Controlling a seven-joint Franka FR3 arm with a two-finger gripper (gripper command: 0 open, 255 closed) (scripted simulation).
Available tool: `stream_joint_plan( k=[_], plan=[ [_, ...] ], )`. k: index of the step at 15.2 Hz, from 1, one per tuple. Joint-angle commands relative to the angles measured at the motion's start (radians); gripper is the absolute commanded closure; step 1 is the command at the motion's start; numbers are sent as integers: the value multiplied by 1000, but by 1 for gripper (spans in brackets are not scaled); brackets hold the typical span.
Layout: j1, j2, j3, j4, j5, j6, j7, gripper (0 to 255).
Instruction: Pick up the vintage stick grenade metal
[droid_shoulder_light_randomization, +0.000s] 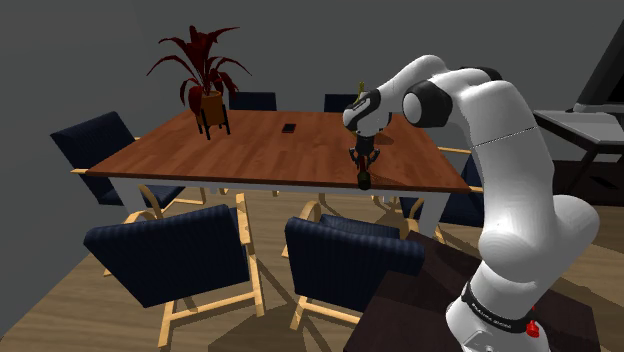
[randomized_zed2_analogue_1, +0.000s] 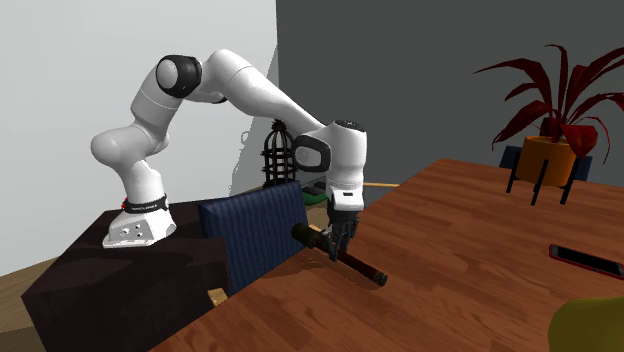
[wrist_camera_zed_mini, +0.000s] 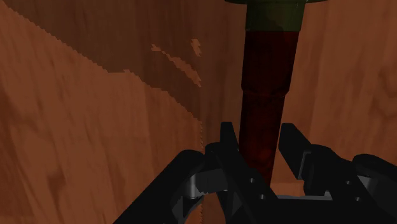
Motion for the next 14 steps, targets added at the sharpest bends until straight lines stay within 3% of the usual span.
stream_joint_plan(
  k=[1,14],
  plan=[
    [0,0,0,0,0,0,0,255],
    [7,-63,-13,20,-17,-82,9,255]
  ],
)
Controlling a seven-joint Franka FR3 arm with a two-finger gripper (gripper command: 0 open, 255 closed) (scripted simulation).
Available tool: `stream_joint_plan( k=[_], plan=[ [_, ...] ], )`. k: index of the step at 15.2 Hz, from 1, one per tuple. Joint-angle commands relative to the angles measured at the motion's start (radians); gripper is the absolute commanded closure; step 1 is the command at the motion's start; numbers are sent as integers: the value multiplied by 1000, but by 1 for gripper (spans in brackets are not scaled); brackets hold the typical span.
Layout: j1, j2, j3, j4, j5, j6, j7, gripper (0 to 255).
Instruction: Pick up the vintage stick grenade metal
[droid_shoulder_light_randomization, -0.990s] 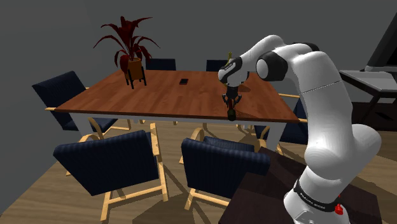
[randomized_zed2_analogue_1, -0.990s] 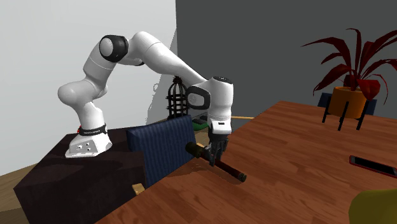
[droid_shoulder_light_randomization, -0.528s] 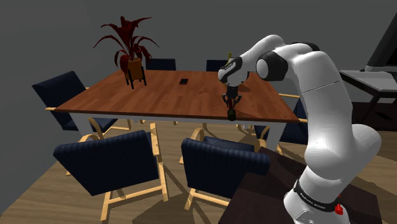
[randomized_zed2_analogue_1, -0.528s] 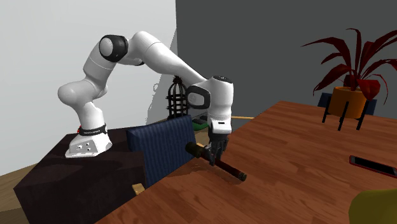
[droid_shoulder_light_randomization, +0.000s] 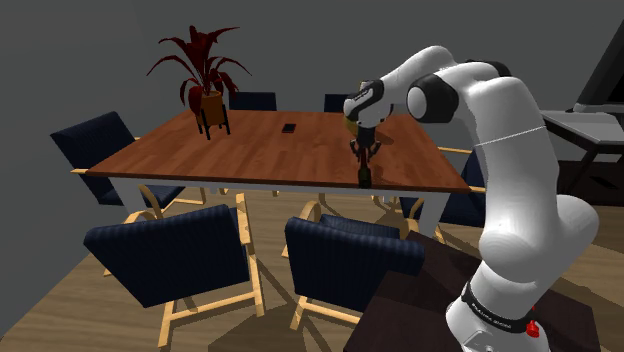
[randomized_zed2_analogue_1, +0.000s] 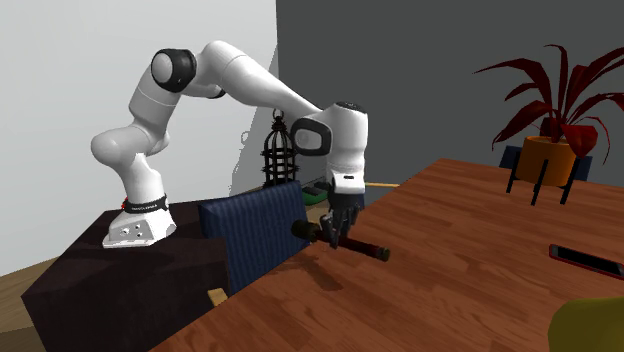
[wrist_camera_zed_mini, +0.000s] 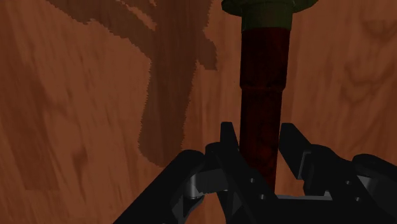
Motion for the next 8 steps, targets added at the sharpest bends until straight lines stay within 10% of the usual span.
stream_joint_plan(
  k=[1,8],
  plan=[
    [1,-15,-3,8,-4,-23,2,255],
    [4,-46,-9,30,-14,-75,7,255]
  ],
)
